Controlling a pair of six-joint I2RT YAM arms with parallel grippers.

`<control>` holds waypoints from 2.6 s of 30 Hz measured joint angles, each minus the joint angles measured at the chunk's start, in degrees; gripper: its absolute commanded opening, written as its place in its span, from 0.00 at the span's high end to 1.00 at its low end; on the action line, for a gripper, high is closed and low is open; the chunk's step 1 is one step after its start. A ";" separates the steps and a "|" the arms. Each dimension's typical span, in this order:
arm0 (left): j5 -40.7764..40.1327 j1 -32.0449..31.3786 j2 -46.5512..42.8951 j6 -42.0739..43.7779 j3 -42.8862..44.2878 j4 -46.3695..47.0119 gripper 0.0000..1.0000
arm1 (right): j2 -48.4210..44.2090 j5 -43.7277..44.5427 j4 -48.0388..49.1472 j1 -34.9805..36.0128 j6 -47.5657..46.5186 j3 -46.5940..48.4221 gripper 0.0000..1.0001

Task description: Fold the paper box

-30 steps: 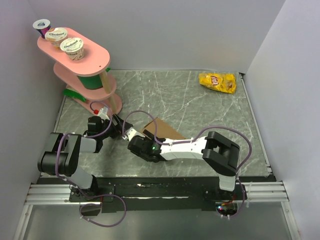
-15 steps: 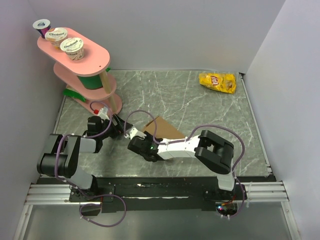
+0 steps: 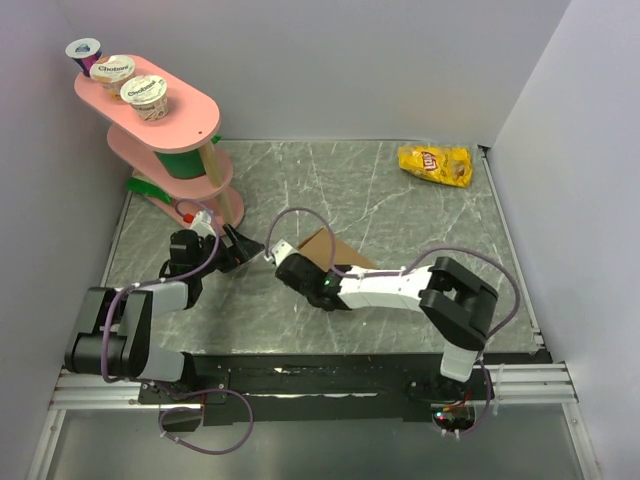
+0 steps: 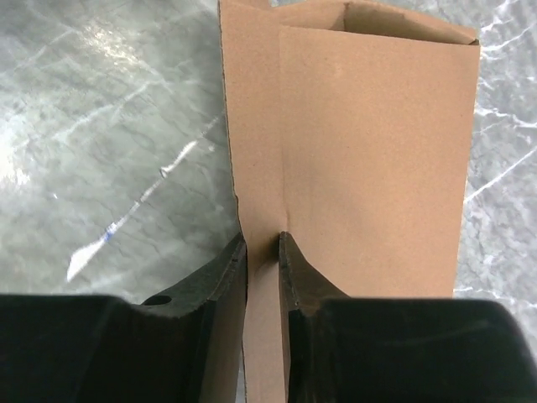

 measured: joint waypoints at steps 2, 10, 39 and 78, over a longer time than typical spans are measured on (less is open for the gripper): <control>0.00 0.00 -1.38 0.44 0.00 -1.22 0.10 | -1.81 -3.08 -0.87 -1.11 -0.26 -0.28 0.80; -0.44 -0.04 -7.13 1.79 -0.22 -2.67 0.09 | -11.98 -15.21 -4.70 -6.27 -0.26 -0.50 0.74; 4.52 -1.53 1.14 2.32 -0.22 0.24 0.10 | -21.22 -39.98 -11.34 -15.41 -0.68 4.31 0.11; -3.13 -19.80 -5.03 -3.69 -8.55 -4.00 0.36 | -16.98 -36.39 5.95 -3.21 0.70 -16.44 0.27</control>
